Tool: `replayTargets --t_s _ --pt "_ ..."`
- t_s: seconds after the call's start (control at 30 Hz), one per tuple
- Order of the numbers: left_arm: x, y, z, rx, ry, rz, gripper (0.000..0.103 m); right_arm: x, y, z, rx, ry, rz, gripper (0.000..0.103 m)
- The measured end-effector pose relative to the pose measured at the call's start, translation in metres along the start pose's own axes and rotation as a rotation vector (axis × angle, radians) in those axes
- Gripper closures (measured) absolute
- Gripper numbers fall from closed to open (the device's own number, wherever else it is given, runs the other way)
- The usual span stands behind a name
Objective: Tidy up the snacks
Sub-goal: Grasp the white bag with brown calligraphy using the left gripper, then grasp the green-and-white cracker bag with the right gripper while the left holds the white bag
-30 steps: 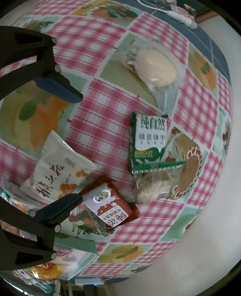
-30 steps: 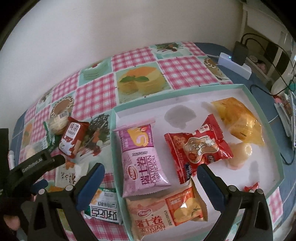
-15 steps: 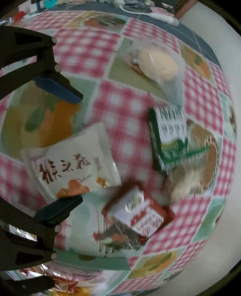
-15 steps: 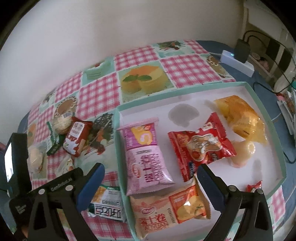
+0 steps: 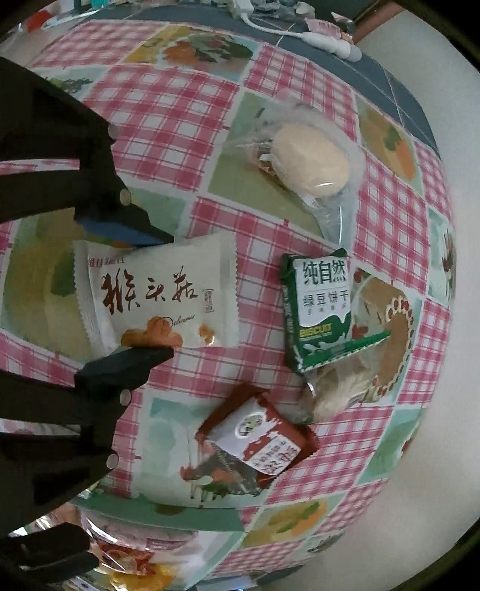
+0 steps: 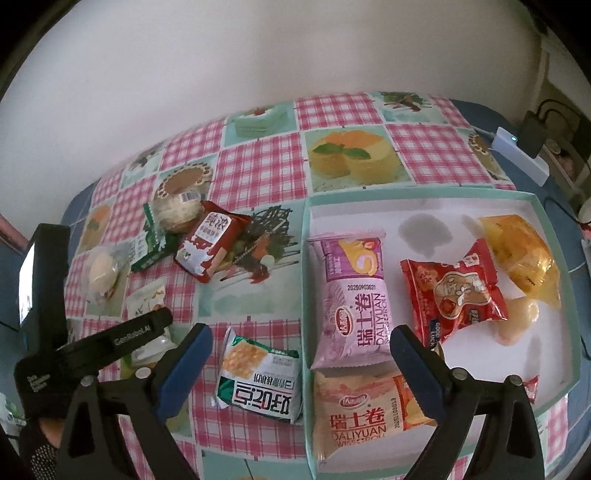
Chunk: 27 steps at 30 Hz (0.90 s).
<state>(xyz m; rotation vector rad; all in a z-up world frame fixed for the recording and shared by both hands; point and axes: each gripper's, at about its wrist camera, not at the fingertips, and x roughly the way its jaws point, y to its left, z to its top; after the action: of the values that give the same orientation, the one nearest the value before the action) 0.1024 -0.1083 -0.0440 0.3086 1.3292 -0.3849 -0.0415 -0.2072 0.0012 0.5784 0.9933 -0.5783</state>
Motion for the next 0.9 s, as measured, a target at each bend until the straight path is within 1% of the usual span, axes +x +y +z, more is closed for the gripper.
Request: replayTargets --t_s 0.17,0.3,0.47,0.57,0.7,0.77,0.9 --pt "-0.001 0.007 -0.017 -0.023 0.028 0.021 0.049 0.000 0.008 -0.001 -0.037 0.002 0.021 0.012" --pt "-0.004 0.020 -0.028 -0.075 0.053 0.025 0.049 0.002 0.023 -0.006 -0.095 0.012 0.054 0.019" --pt "-0.005 0.033 -0.040 -0.123 0.063 0.037 0.049 0.007 0.039 -0.013 -0.172 0.031 0.082 0.020" --pt "-0.006 0.038 -0.049 -0.134 0.068 0.041 0.049 0.009 0.049 -0.017 -0.220 0.030 0.093 0.020" --pt "-0.003 0.046 -0.051 -0.140 0.071 0.028 0.049 0.021 0.053 -0.022 -0.254 0.061 0.080 0.020" --pt "-0.006 0.062 -0.052 -0.140 0.071 0.026 0.049 0.028 0.050 -0.025 -0.247 0.087 0.068 0.020" --pt "-0.001 0.065 -0.038 -0.134 0.073 0.027 0.049 0.031 0.046 -0.027 -0.232 0.103 0.069 0.021"
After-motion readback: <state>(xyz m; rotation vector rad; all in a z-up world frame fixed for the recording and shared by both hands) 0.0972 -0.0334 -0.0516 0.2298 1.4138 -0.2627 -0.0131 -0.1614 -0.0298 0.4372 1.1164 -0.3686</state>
